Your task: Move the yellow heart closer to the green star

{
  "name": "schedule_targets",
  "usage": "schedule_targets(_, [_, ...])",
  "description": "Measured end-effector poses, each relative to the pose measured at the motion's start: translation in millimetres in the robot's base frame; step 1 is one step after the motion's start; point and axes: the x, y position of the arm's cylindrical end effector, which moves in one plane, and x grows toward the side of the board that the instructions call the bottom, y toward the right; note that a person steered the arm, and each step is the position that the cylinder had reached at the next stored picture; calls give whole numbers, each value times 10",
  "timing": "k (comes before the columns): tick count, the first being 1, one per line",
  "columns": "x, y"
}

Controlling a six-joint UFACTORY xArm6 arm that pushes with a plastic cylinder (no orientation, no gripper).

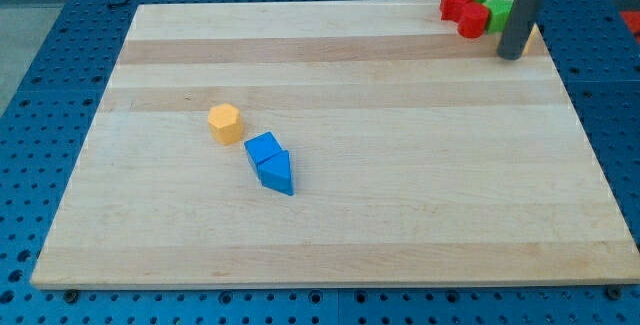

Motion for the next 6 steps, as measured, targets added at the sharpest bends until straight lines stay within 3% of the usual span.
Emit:
schedule_targets(2, [229, 218])
schedule_targets(6, [-138, 269])
